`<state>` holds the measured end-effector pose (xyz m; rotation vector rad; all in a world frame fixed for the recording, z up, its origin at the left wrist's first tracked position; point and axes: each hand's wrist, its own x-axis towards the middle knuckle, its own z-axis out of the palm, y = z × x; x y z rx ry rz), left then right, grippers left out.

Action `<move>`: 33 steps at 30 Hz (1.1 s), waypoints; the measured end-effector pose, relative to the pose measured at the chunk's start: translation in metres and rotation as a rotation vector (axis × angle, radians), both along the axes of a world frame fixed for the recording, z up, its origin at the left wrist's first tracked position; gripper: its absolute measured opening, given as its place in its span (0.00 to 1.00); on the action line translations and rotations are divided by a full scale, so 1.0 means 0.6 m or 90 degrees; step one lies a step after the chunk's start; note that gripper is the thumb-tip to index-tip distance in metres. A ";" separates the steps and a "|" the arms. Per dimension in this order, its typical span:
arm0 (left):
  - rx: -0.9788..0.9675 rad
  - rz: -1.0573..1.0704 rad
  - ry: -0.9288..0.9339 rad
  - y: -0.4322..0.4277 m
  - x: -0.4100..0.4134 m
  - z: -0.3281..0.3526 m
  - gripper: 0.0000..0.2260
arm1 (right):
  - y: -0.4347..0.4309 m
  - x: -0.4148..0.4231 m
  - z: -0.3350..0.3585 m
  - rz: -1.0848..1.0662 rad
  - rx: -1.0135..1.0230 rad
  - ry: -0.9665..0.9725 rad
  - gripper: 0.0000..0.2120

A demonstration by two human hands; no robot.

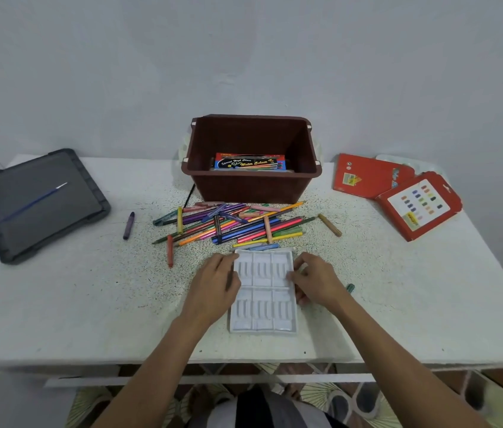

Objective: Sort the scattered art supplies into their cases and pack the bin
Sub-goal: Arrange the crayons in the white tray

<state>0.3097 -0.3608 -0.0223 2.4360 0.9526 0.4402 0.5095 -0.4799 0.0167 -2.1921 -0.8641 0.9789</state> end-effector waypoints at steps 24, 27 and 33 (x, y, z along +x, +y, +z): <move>0.093 -0.014 -0.044 -0.001 -0.007 -0.033 0.18 | -0.077 0.075 0.031 0.078 -0.035 -0.273 0.11; 0.090 -0.013 -0.045 -0.002 -0.004 -0.030 0.20 | -0.098 0.099 0.038 0.139 -0.109 -0.307 0.12; 0.081 -0.005 -0.041 -0.004 -0.004 -0.030 0.21 | -0.128 0.091 0.026 0.330 -0.183 -0.424 0.09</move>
